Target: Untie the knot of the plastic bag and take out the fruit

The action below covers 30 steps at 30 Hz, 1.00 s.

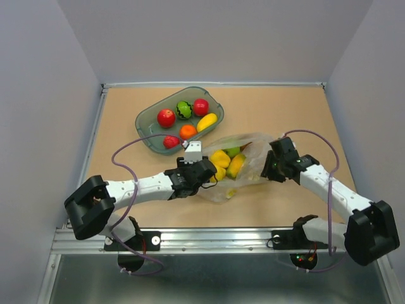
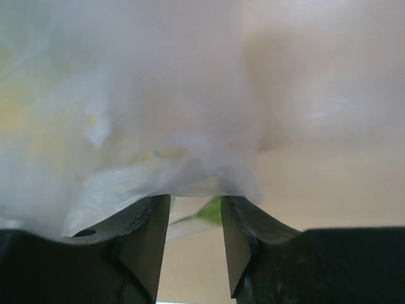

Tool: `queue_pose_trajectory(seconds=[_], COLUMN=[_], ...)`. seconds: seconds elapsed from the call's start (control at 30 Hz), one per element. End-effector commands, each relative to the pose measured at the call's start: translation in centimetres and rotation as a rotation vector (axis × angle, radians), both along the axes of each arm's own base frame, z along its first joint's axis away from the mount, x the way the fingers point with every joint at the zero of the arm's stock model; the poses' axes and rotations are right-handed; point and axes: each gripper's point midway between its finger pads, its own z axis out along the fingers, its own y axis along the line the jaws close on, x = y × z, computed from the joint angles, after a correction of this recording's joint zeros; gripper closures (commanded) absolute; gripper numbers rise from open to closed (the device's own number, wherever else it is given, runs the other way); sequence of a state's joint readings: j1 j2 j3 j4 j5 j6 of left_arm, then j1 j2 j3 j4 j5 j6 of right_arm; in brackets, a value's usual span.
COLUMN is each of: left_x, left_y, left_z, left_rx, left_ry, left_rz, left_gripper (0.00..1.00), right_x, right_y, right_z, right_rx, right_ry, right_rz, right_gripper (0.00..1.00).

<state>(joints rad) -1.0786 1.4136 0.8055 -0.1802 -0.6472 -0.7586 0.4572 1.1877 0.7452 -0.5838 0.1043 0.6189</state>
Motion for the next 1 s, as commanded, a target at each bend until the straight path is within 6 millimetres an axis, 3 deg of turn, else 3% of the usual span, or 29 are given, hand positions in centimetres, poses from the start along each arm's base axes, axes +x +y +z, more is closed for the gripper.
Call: queue_pose_trajectory(seconds=[0.0, 0.1, 0.17, 0.3, 0.37, 0.43, 0.47, 0.6, 0.8, 0.9, 0.97], left_x=[0.1, 0.2, 0.1, -1.0, -1.5, -2.3, -2.5, -3.7, -4.7, -5.0, -5.2], left_y=[2.6, 2.0, 0.2, -2.4, -3.2, -3.8, -3.9, -4.3, -4.6, -4.5, -4.5], left_z=[0.7, 1.9, 3.4, 6.8, 7.8, 8.8, 9.0, 9.3, 7.1, 5.9, 4.6], left_rx=[-0.087, -0.133, -0.17, -0.231, -0.251, -0.269, -0.277, -0.293, -0.263, -0.245, -0.227], left_ry=[-0.008, -0.021, -0.035, -0.095, -0.107, -0.127, -0.133, -0.141, -0.098, -0.076, -0.05], left_rz=[0.097, 0.068, -0.014, -0.157, -0.194, -0.237, -0.248, -0.297, -0.325, -0.322, -0.321], left_gripper=[0.29, 0.27, 0.25, 0.2, 0.16, 0.16, 0.16, 0.16, 0.16, 0.16, 0.15], right_x=[0.5, 0.7, 1.5, 2.8, 3.3, 2.9, 3.3, 3.0, 4.0, 5.4, 5.8], right_y=[-3.7, -3.5, -2.5, 0.2, 1.9, 3.3, 4.3, 7.8, 12.4, 11.9, 11.0], right_z=[-0.2, 0.3, 1.8, 7.3, 11.7, 14.0, 16.3, 18.9, 16.7, 14.0, 10.5], right_rx=[0.045, 0.057, 0.08, 0.121, 0.148, 0.151, 0.169, 0.211, 0.259, 0.219, 0.156], right_ry=[-0.047, -0.057, -0.085, -0.209, -0.306, -0.335, -0.374, -0.397, -0.36, -0.351, -0.316], right_rz=[-0.262, -0.235, -0.157, 0.041, 0.111, 0.179, 0.203, 0.285, 0.369, 0.29, 0.25], right_gripper=[0.55, 0.48, 0.43, 0.41, 0.34, 0.31, 0.3, 0.3, 0.32, 0.35, 0.38])
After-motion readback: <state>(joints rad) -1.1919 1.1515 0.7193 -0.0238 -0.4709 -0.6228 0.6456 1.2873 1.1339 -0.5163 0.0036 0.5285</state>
